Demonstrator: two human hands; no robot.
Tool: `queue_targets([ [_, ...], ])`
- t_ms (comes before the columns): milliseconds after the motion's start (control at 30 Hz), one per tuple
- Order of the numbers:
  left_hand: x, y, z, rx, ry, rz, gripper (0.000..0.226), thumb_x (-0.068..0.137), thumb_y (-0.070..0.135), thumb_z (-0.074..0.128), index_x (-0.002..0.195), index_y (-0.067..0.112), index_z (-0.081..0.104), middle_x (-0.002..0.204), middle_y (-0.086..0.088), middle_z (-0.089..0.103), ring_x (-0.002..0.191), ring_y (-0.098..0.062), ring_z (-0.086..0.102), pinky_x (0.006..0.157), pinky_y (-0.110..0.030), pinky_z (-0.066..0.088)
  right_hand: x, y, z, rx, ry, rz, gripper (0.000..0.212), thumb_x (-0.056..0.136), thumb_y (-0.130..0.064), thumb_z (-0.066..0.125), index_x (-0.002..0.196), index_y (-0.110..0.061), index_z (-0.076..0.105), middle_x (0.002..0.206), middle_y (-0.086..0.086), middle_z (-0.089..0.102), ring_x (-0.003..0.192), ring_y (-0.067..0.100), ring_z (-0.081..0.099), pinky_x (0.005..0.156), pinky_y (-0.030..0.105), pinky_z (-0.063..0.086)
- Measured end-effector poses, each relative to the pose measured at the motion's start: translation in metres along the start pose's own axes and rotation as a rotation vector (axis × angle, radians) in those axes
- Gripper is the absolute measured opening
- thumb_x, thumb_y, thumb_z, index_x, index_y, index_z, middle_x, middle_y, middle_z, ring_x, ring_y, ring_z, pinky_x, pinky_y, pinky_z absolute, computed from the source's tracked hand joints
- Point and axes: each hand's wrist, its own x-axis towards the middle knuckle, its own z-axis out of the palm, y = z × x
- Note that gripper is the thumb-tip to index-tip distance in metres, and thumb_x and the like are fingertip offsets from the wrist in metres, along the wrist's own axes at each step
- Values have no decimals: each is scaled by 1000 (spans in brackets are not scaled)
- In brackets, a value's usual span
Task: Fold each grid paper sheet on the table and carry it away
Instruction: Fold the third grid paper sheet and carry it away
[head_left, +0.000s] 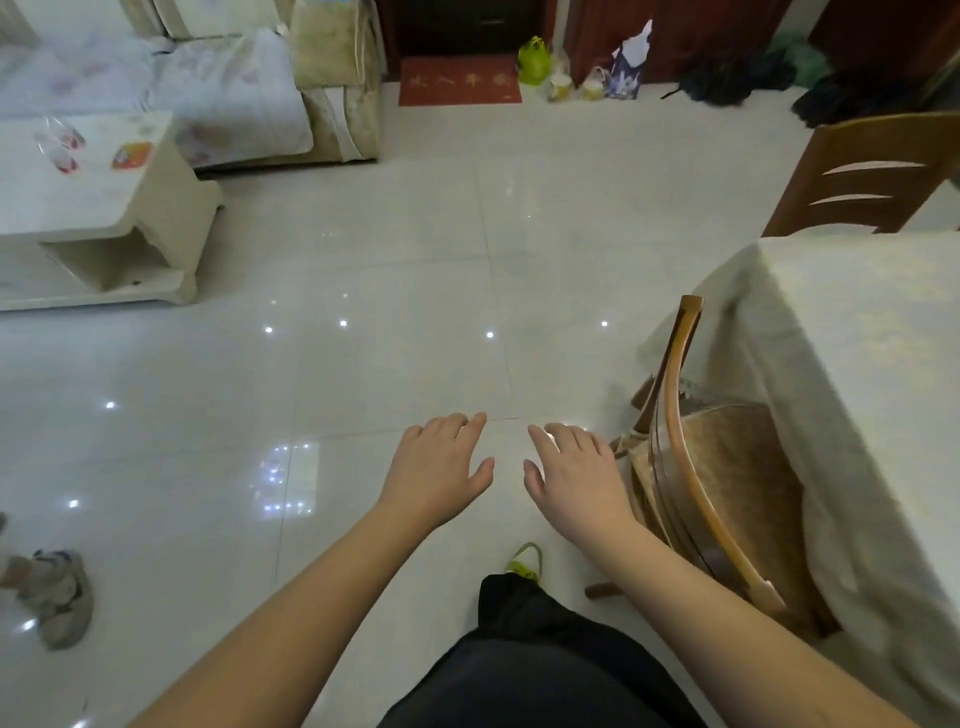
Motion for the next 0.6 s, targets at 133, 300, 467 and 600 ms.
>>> queue_targets([
  [133,45,-11,-3,17,-40,-10,62,95,53,31,149,23,29,142,3,47,126,-19,45,100,-38,37,46,10,2,17,-3,39,49,98,-40,35,140,-18,42,131,3,55,119,23,50,105,39,33],
  [300,104,-13,-12,55,-83,-11,62,95,51,32,149,22,28,141,1,47,126,-20,46,99,-38,38,102,33,-5,61,-26,51,51,98,-41,32,143,-18,37,135,3,51,121,24,48,104,39,33],
  [467,151,-13,-14,70,-103,-27,62,95,50,32,149,20,26,142,-1,46,126,-21,45,99,-37,38,144,57,-11,83,-82,35,51,99,-42,29,144,-20,34,137,1,50,123,23,47,105,37,32],
  [600,189,-15,-15,58,-99,24,63,96,50,33,151,19,24,154,-5,33,138,-22,34,109,-38,31,174,75,-16,95,-68,76,50,98,-42,30,143,-20,35,138,0,49,124,22,46,104,37,31],
])
